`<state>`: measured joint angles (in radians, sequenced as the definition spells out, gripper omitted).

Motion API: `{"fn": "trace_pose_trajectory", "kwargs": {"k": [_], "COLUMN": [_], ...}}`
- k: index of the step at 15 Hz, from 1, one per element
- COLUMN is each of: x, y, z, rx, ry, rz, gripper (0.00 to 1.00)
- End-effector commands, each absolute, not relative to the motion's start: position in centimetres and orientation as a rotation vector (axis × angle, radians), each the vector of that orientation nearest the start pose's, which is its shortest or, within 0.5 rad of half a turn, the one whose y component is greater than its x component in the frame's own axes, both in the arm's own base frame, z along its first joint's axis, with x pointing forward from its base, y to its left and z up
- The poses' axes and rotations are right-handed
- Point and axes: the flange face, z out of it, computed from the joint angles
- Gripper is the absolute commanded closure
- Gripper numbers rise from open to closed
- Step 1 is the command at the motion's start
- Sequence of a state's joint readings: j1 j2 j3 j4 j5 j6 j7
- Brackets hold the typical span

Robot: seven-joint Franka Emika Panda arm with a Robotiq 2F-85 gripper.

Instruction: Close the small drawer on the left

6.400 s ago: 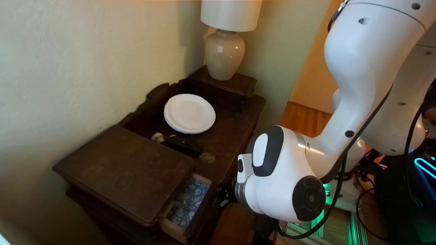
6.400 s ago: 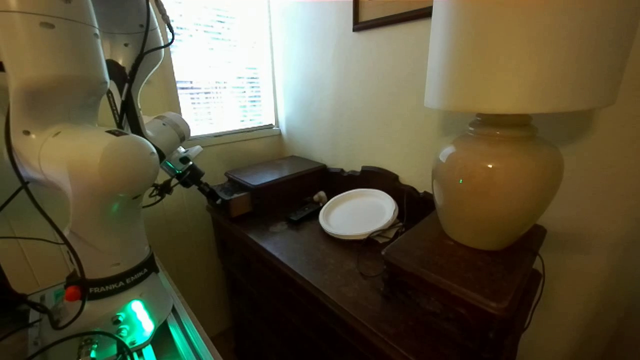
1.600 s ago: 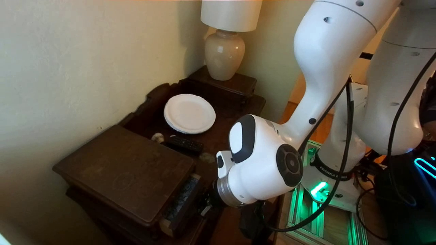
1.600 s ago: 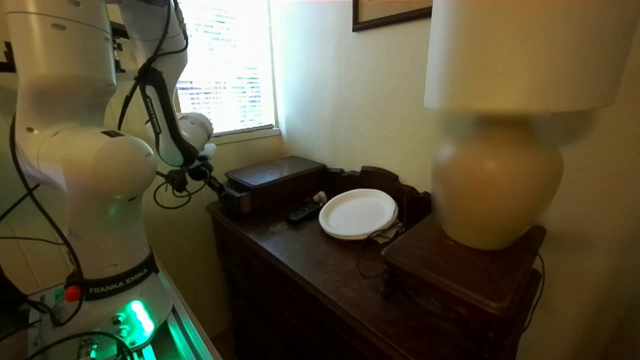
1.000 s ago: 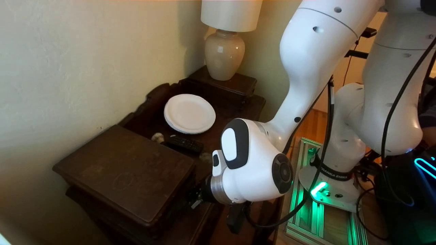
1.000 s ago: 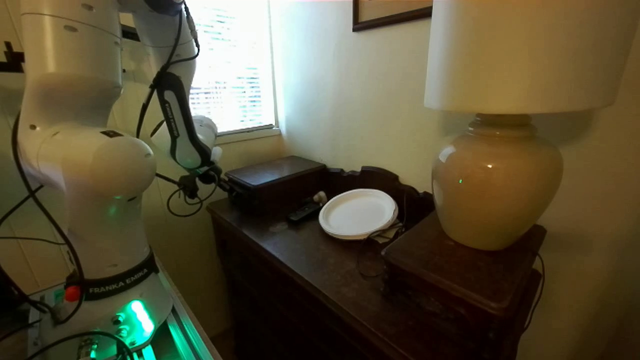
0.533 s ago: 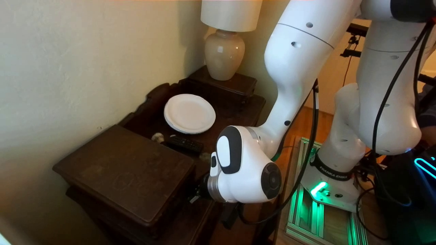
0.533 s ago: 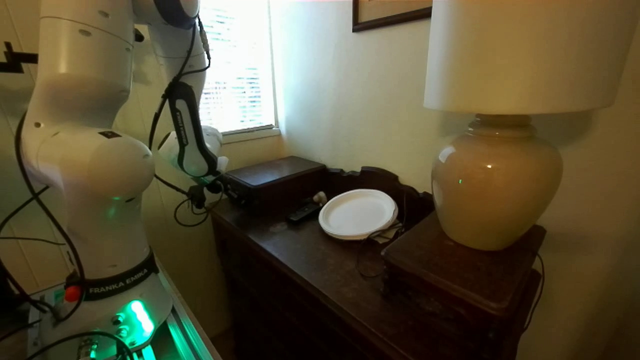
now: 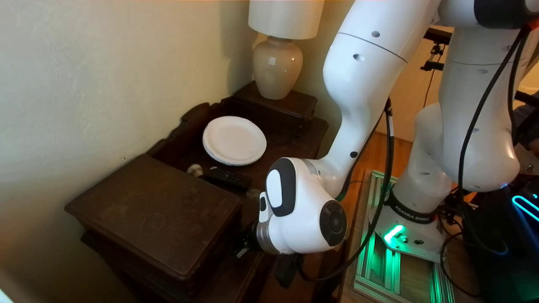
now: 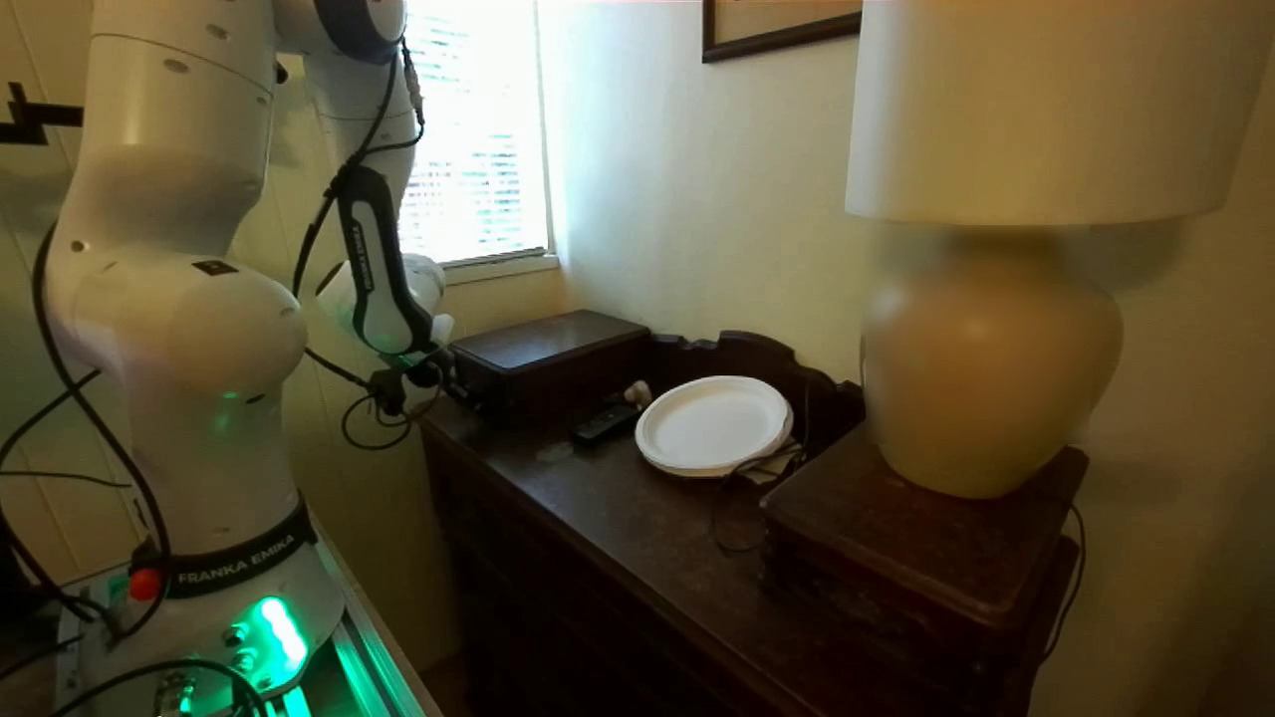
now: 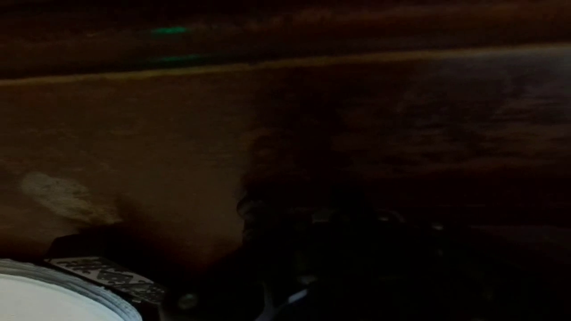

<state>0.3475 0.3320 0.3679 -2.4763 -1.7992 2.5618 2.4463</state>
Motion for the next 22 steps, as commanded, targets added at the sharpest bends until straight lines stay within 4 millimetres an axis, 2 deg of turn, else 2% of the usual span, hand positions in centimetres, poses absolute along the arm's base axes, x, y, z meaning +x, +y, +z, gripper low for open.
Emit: {"fn": "trace_pose_trajectory", "kwargs": {"k": [1,6,7,8,9,11,15,16,17,19,22], "x": [29.8,28.5,28.4,28.2,27.9,27.6,26.3,26.2,28.3,28.5,29.1], "y": [30.8,30.8,30.7,30.3,29.9,29.1,25.8,25.5,27.5,27.9,29.5], "z": [16.5,19.2,19.8,20.7,21.7,23.1,25.2,25.7,25.9,27.5,29.6], "rx": [-3.073,-3.104,-3.098,-3.08,-3.053,-3.024,-3.007,-2.998,-2.985,-2.928,-2.819], "ry": [0.104,0.126,0.14,0.15,0.152,0.203,0.305,0.305,0.306,0.279,0.273], "rz": [-0.883,-0.751,-0.721,-0.7,-0.666,-0.621,-0.588,-0.585,-0.579,-0.587,-0.573], "gripper": [0.97,0.95,0.86,0.7,0.68,0.56,0.27,0.21,0.13,0.01,0.0]}}
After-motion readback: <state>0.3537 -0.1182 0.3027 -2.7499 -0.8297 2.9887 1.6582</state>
